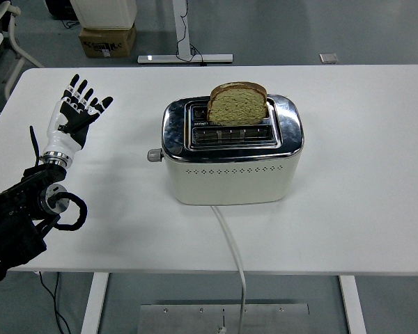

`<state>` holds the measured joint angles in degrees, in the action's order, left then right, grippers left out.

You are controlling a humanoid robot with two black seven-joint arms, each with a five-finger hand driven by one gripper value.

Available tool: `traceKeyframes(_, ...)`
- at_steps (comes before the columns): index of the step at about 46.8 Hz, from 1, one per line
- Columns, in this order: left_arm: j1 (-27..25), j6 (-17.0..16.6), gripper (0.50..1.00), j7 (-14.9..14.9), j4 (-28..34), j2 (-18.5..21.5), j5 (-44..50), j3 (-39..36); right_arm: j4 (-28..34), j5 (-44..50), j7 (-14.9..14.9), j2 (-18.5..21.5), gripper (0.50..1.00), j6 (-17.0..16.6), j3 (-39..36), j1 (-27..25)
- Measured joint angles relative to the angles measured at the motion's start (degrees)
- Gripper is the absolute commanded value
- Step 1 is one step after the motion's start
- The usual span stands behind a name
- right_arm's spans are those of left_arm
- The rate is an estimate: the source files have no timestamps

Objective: Press down toaster

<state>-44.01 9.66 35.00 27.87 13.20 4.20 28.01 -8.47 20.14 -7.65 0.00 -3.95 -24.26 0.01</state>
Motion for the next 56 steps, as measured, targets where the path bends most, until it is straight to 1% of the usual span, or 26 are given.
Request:
traceKeyframes(16,0.26,0.07,1.000,0.00,-0.01,0.14,2.05,0.26,0.03,-0.01,0.00,0.00,1.000,0.00,0.00,-0.01)
traceKeyframes(32,0.86,0.00,1.000,0.00,-0.01,0.09,1.84,0.05,0.03,-0.01,0.00,0.00,1.000,0.00,0.00,-0.01)
traceKeyframes(45,0.94,0.18,1.000,0.00,0.08,0.32,-0.06,-0.15,0.01,-0.01,0.00,0.00,1.000,0.00,0.00,-0.01)
traceKeyframes(51,0.94,0.19,1.000,0.00,0.56,1.69,-2.08,-0.16,0.03,-0.01,-0.01,0.00,1.000,0.00,0.00,0.00)
traceKeyframes(56,0.37,0.33,1.000,-0.58,0.60,4.03,-2.26,-0.16,0.03,0.01,0.00,0.00,1.000,0.00,0.00,-0.01)
